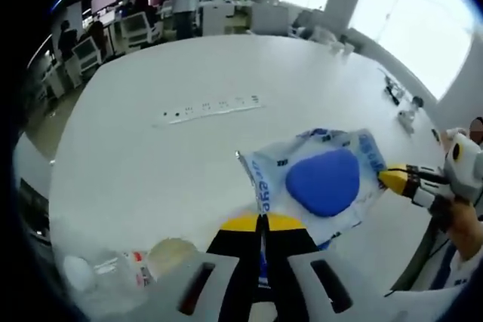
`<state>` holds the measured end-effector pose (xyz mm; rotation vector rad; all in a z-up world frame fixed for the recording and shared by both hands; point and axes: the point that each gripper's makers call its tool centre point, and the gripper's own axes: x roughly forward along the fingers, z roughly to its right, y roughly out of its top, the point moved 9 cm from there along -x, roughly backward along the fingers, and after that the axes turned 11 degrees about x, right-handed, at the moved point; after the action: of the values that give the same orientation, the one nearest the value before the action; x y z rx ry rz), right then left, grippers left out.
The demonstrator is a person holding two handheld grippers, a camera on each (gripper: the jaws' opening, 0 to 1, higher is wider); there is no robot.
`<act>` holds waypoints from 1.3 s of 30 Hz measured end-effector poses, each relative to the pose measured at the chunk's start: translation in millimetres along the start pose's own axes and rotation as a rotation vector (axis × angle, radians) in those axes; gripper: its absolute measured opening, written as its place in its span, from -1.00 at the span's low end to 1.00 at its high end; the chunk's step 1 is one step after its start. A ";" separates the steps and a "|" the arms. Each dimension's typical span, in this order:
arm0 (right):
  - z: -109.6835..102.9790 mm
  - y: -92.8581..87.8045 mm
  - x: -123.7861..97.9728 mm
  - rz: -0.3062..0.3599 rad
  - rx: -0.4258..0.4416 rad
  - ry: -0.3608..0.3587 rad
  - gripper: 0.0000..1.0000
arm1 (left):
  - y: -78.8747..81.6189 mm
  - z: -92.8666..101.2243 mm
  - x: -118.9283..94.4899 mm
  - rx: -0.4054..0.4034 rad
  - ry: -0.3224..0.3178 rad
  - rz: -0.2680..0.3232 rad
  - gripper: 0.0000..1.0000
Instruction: Arrange the tabletop items into an orderly group along one side of the table until the central work area is clear of visible clutter.
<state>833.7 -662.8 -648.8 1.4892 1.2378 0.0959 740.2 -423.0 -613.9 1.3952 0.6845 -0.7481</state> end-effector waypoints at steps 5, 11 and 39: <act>-0.3 -19.8 -22.7 -0.018 -0.009 -0.002 -1.00 | -22.8 15.2 -1.7 0.027 -0.032 -0.018 -1.00; 5.6 -45.3 -34.4 -0.059 0.001 -0.011 -1.00 | -45.3 29.0 0.0 0.021 -0.063 -0.043 -1.00; 40.8 -98.0 -89.2 -0.117 0.000 -0.112 -1.00 | -84.3 97.5 18.5 0.045 -0.180 -0.056 -1.00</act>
<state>759.8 -773.0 -689.3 1.3998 1.2306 -0.0649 682.8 -523.8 -673.0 1.3354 0.5704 -0.9264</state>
